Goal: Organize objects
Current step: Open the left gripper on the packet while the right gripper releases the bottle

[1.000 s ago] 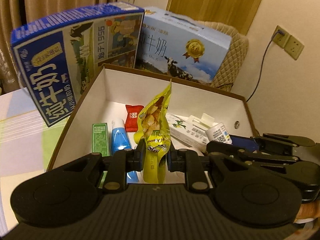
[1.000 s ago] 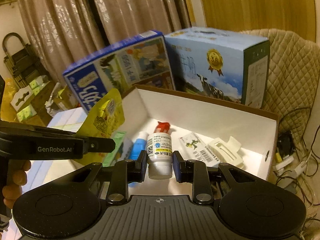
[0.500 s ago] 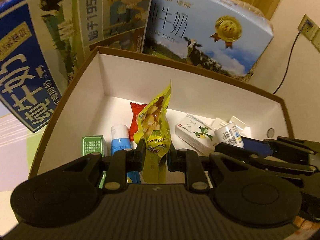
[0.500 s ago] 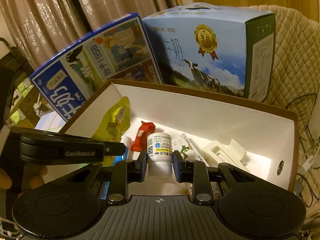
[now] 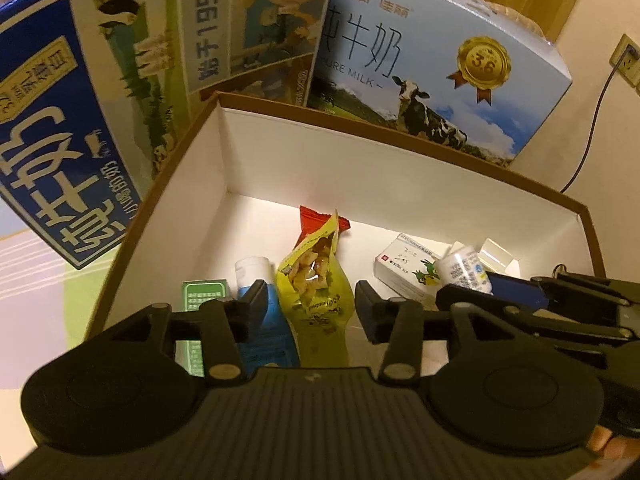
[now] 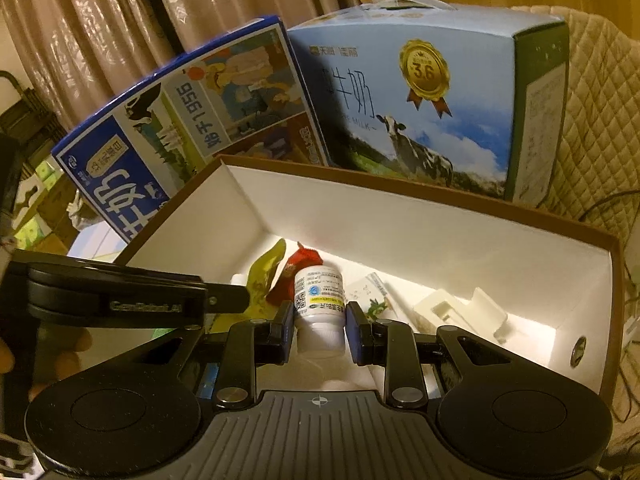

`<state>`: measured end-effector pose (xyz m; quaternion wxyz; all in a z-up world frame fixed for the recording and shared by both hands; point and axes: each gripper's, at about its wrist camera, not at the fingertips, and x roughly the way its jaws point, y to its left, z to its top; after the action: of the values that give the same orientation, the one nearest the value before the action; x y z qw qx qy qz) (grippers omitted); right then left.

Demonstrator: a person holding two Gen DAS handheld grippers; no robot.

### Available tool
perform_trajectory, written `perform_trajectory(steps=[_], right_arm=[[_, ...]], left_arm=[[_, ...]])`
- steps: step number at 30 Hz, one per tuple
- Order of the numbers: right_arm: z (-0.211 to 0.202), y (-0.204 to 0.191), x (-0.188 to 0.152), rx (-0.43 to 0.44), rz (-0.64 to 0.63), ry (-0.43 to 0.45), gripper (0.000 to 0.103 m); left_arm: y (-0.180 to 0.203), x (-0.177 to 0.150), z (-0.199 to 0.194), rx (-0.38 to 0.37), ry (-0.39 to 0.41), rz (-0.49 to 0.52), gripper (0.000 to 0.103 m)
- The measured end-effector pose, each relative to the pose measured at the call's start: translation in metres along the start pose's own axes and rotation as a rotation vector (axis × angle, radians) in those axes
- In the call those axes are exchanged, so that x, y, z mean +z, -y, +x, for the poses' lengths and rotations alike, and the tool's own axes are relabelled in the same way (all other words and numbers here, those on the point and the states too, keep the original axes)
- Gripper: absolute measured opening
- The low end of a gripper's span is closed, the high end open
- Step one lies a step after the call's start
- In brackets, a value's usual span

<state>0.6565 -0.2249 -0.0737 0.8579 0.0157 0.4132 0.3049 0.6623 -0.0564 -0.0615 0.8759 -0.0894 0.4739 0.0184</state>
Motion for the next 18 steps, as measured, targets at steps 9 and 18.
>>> perform_trajectory(steps=[9, 18], right_arm=[[-0.007, -0.007, 0.005, -0.010, -0.031, 0.042, 0.045], [-0.042, -0.008, -0.007, -0.014, -0.016, 0.063, 0.066]], left_arm=[[-0.003, -0.002, -0.020, 0.002, 0.021, 0.011, 0.066], [0.002, -0.011, -0.047, -0.028, 0.052, 0.028, 0.083]])
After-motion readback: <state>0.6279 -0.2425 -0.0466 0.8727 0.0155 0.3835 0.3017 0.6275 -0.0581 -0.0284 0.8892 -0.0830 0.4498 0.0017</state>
